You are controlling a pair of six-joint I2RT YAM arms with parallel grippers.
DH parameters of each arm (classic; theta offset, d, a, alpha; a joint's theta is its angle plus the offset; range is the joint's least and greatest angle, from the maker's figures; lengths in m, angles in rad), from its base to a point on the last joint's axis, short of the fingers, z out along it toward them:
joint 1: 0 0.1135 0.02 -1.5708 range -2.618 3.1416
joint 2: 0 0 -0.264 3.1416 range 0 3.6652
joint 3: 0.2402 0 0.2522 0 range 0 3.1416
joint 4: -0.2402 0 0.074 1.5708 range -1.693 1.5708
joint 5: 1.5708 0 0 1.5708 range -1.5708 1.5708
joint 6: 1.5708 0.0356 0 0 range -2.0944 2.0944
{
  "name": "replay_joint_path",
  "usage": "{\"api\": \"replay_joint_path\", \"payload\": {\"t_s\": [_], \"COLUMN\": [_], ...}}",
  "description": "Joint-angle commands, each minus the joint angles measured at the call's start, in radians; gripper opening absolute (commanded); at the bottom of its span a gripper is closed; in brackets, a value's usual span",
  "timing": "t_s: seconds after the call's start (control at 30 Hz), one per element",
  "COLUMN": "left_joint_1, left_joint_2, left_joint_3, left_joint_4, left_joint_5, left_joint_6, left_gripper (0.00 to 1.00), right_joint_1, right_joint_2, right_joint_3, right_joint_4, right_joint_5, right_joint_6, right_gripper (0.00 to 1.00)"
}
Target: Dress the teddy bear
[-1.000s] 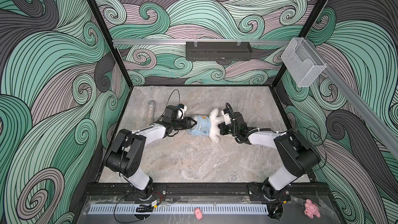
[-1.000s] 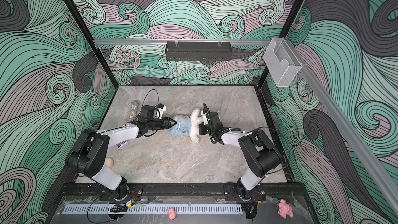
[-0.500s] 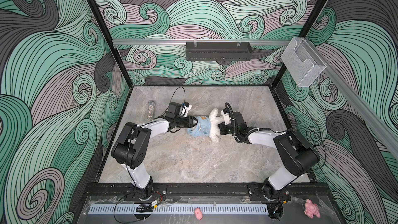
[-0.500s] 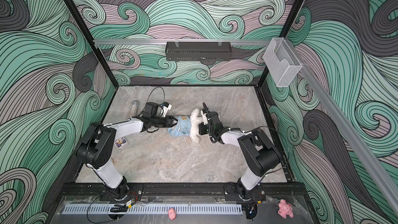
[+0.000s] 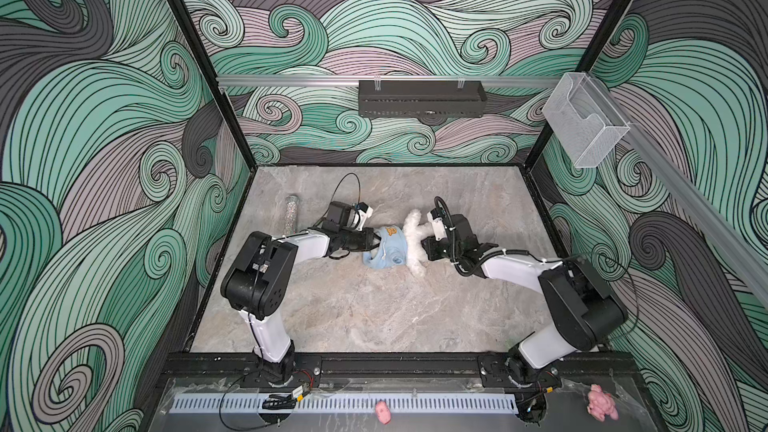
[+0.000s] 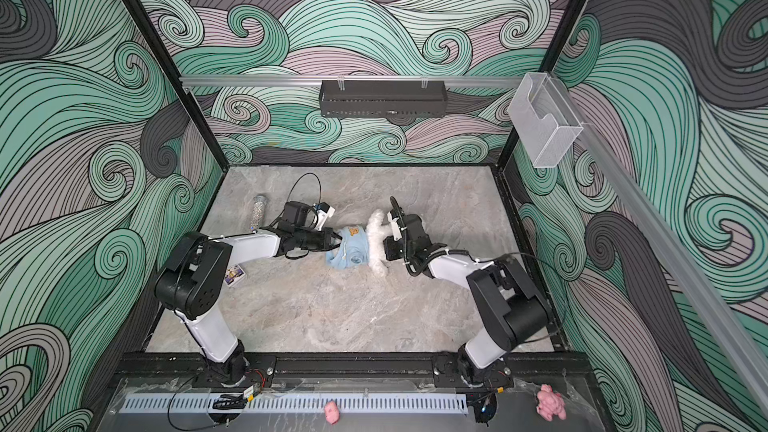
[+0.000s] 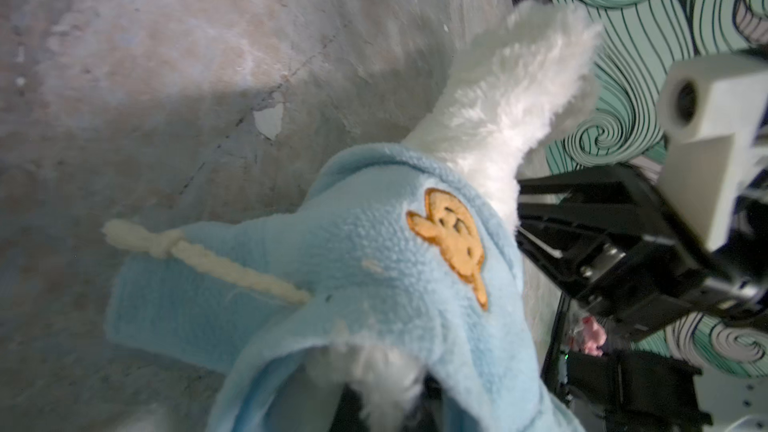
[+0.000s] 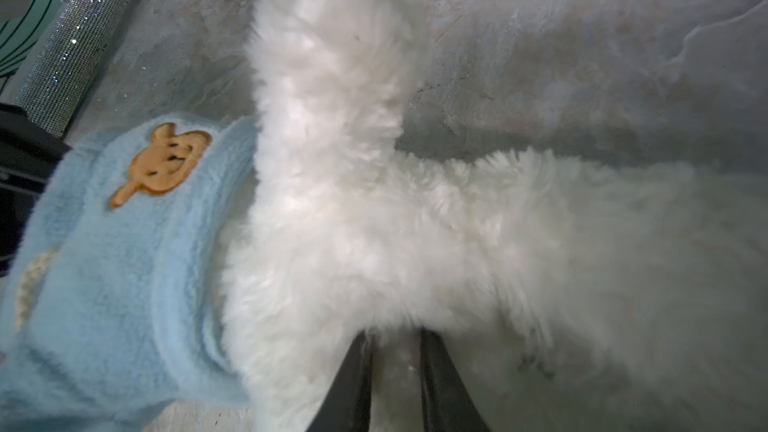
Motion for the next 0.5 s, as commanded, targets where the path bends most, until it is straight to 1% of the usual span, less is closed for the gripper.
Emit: {"api": "replay_joint_path", "payload": {"t_s": [0.0, 0.07, 0.1, 0.17, 0.27, 0.47], "left_joint_1": [-0.029, -0.052, -0.064, -0.092, -0.120, -0.151], "left_joint_2": [-0.064, -0.104, -0.121, -0.157, -0.184, -0.199], "left_joint_3": [-0.047, -0.084, -0.098, -0.120, -0.122, -0.116], "left_joint_4": [0.063, 0.126, 0.139, 0.159, 0.148, 0.111], "left_joint_5": [-0.016, -0.053, -0.075, -0.132, -0.181, -0.234], "left_joint_6": [0.044, 0.082, 0.108, 0.164, 0.219, 0.267], "left_gripper": [0.00, 0.00, 0.00, 0.00, 0.00, 0.00], "right_joint_1": [0.039, 0.091, 0.116, 0.161, 0.175, 0.179], "right_joint_2": [-0.126, -0.171, -0.179, -0.174, -0.133, -0.054], "right_joint_3": [0.001, -0.001, 0.009, 0.052, 0.121, 0.193], "right_joint_4": [-0.124, -0.118, -0.126, -0.172, -0.232, -0.286], "right_joint_5": [0.002, -0.031, -0.027, 0.022, 0.081, 0.172], "right_joint_6": [-0.073, -0.057, -0.053, -0.051, -0.046, -0.077], "right_gripper": [0.32, 0.37, 0.38, 0.40, 0.40, 0.37]}}
